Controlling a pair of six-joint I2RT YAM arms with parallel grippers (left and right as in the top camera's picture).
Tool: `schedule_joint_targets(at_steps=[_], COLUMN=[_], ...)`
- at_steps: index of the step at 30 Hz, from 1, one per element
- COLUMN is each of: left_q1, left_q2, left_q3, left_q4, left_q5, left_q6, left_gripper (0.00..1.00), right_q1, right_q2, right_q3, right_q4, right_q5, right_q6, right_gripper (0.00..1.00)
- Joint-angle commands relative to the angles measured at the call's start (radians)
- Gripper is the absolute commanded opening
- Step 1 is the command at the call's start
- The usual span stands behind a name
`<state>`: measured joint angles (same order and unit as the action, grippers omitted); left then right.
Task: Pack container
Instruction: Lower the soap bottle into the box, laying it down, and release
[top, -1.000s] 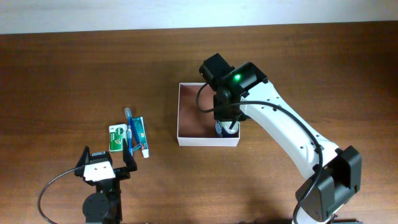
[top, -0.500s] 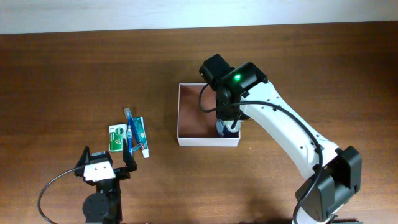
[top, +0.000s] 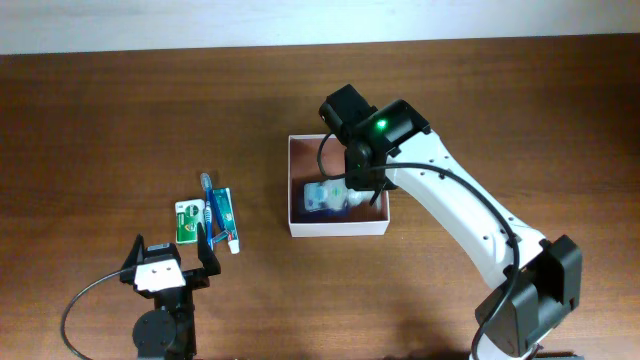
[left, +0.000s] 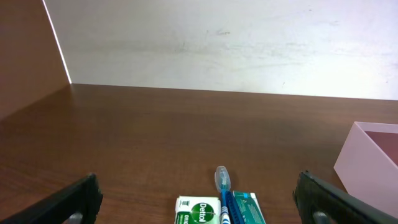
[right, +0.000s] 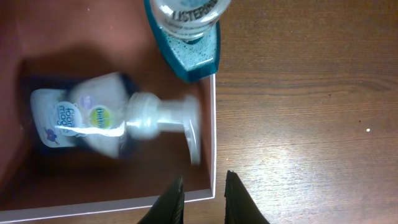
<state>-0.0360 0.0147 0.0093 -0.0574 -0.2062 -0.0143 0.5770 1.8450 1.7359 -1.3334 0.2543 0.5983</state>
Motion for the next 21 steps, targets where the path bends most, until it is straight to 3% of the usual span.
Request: schedule_joint_targets(at_steps=[1, 15, 21], left_q1=[0.006, 0.006, 0.006], left_q2=[-0.01, -0.01, -0.01], left_q3=[0.0, 0.0, 0.0], left_q4=[-0.007, -0.007, -0.007], left_q5=[0.007, 0.007, 0.007], left_q6=[0.019, 0.019, 0.019], left_gripper=[1.0, 1.0, 1.0], right_q1=[0.006, 0.0, -0.067], right_q2=[-0.004, -0.005, -0.009], right_q3=[0.024, 0.024, 0.024], right_q4=[-0.007, -0.006, -0.018], right_q5=[0.011, 0.089, 0.094], right_q6=[0.005, -0.024, -0.044], right_gripper=[0.15, 0.15, 0.15])
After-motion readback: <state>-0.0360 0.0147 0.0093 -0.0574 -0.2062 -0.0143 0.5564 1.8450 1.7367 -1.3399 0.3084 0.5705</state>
